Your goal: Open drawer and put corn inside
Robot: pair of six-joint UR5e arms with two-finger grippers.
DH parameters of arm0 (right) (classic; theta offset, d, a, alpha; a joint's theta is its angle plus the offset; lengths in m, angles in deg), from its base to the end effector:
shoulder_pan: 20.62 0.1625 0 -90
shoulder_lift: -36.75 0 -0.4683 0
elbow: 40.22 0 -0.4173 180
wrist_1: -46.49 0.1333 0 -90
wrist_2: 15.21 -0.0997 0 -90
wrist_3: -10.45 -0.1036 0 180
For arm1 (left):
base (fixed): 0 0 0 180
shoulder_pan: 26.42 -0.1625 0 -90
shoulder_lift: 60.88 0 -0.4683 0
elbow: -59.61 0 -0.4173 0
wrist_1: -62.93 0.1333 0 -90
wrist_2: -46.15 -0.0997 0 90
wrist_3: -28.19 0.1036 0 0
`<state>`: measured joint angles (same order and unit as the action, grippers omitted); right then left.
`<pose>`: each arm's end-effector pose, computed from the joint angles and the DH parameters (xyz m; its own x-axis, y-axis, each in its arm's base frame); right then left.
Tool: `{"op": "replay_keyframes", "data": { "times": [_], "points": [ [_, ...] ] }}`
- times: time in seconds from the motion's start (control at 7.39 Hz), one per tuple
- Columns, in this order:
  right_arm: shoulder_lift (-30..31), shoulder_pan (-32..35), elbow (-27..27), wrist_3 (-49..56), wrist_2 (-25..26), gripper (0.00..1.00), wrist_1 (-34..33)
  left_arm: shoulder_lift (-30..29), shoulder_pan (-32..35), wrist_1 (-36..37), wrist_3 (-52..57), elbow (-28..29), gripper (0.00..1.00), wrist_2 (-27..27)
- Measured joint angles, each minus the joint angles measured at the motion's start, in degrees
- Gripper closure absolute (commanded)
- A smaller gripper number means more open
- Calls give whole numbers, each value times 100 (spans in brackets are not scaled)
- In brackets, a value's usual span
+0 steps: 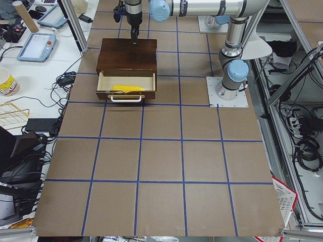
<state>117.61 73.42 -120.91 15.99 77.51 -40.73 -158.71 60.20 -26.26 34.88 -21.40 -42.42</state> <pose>0.1694 -0.5761 0.5182 -0.9848 -0.1684 0.0428 -0.1662 0.9848 0.0499 -0.1012 -0.5912 0.5348 -0.9981 0.0585 0.0208 0.0577 0.9976 -0.0370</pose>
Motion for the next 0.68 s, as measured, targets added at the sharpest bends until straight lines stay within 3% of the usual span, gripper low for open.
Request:
{"op": "replay_keyframes", "data": {
  "times": [0.68],
  "points": [
    [0,0,0,-2,0,0,4,593,192,29,-70,-643,0,-144]
  ]
}}
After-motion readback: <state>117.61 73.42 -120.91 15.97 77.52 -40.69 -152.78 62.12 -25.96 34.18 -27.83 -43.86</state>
